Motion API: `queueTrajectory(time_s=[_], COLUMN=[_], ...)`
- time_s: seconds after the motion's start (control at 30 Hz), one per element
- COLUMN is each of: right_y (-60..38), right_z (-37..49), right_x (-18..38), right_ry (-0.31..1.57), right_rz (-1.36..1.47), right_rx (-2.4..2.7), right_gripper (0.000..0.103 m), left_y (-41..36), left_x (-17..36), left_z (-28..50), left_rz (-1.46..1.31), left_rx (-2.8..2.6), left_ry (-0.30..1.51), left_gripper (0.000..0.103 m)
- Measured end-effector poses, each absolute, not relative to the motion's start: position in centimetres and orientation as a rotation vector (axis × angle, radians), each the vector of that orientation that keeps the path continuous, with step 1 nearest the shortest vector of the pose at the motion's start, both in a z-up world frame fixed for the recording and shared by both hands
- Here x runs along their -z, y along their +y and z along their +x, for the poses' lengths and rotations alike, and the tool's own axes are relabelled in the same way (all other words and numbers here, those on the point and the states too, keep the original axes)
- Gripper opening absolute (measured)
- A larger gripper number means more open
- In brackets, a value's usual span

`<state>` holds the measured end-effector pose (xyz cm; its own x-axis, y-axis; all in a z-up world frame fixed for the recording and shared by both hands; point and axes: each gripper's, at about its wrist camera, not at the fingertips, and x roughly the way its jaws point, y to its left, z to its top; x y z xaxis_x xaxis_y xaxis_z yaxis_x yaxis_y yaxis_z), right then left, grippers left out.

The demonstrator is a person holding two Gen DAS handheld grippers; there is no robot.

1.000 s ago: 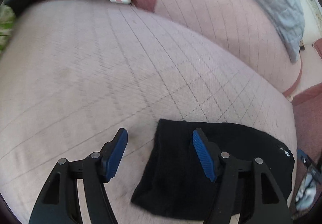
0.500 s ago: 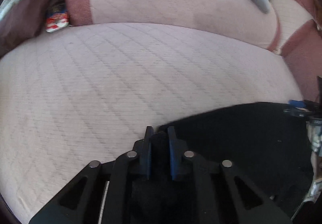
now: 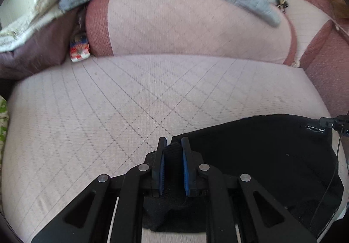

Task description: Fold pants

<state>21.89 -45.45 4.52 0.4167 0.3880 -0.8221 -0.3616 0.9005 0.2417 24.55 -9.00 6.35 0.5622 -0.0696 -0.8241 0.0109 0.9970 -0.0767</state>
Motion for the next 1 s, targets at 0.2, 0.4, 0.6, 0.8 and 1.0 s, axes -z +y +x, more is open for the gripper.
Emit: queueTrajectory(time_s=[0.2, 0.4, 0.6, 0.8, 1.0], right_y=[-46.2, -48.3, -49.2, -48.7, -49.3], right_z=[15.3, 5.3, -3.5, -7.6, -9.0], right_x=[-8.2, -8.3, -3.7, 0.2, -0.7], right_ry=[0.974, 0.948, 1.038, 1.102, 1.089], right_rz=[0.064, 0.141, 0.211, 0.221, 0.168], right_rx=[-0.467, -0.47, -0.464, -0.437, -0.35], right_gripper=[0.002, 0.002, 0.002, 0.003, 0.015], left_y=[-9.7, -9.0, -9.0, -9.1, -7.1], left_x=[-11.1, -12.3, -8.2, -5.1, -6.5], left_z=[16.5, 5.5, -3.8, -7.7, -10.6], left_rz=[-0.059, -0.043, 0.058, 0.1, 0.024], left_rx=[0.087, 0.106, 0.164, 0.15, 0.13], left_ry=[0.87, 0.806, 0.884, 0.968, 0.962], left_gripper=[0.012, 0.013, 0.014, 0.024, 0.034])
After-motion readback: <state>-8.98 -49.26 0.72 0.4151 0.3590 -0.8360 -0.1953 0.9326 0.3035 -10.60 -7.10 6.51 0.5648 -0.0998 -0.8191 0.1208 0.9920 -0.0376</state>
